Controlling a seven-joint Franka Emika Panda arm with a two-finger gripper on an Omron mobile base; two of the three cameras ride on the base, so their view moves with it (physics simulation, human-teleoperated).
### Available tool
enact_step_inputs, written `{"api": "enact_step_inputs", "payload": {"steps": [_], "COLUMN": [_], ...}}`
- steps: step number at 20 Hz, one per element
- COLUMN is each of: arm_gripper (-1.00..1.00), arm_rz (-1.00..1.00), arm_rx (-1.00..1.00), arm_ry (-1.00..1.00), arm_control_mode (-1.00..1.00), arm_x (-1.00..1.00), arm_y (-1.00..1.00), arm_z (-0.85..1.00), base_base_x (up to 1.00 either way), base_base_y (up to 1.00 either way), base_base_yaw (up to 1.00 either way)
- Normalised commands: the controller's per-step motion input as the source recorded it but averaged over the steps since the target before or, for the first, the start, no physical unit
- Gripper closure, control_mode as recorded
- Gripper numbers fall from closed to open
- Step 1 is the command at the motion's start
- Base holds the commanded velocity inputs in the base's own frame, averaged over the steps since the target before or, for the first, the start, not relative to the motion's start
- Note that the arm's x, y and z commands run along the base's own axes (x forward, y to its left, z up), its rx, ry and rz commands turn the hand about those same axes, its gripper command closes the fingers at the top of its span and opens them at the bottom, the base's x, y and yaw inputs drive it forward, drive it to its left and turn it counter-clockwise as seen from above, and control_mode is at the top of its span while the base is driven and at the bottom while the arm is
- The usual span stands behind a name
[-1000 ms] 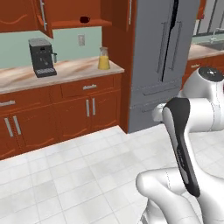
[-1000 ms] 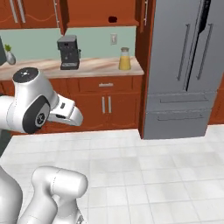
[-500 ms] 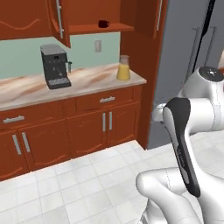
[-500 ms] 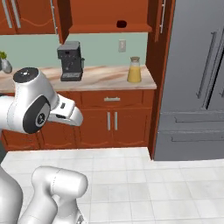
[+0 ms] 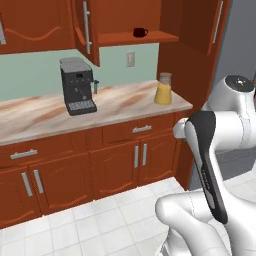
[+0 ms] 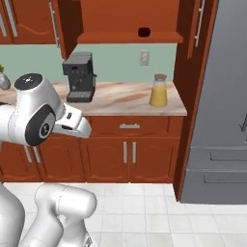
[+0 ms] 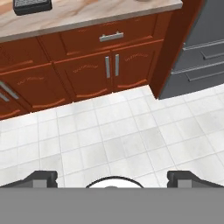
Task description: There is a tray on the dining counter. Grab the cup, mug, and pitcher and place them on the tray. The pitcher may be placed next to the tray if it cannot fit the tray.
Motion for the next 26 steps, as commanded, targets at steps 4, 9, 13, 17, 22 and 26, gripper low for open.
{"api": "enact_step_inputs", "payload": {"steps": [4,9,13,17,22,26], "arm_gripper": [-1.00,-1.00,-1.00,-1.00,-1.00,-1.00], "arm_rz": [0.00,0.00,0.00,0.00,0.00,0.00], "arm_rx": [0.00,0.00,0.00,0.00,0.00,0.00], "arm_ry": [0.00,0.00,0.00,0.00,0.00,0.00], "arm_control_mode": [1.00,1.00,1.00,1.00,1.00,1.00], "arm_x": [0.00,0.00,0.00,0.00,0.00,0.00], "arm_y": [0.00,0.00,0.00,0.00,0.00,0.00], "arm_z": [0.00,0.00,0.00,0.00,0.00,0.00], "base_base_x": [0.16,0.14,0.35,0.45,0.52,0.46], "base_base_y": [-0.58,-0.65,-0.37,-0.37,-0.39,-0.45], "base_base_yaw": [0.19,0.23,0.18,0.17,0.17,0.04]}}
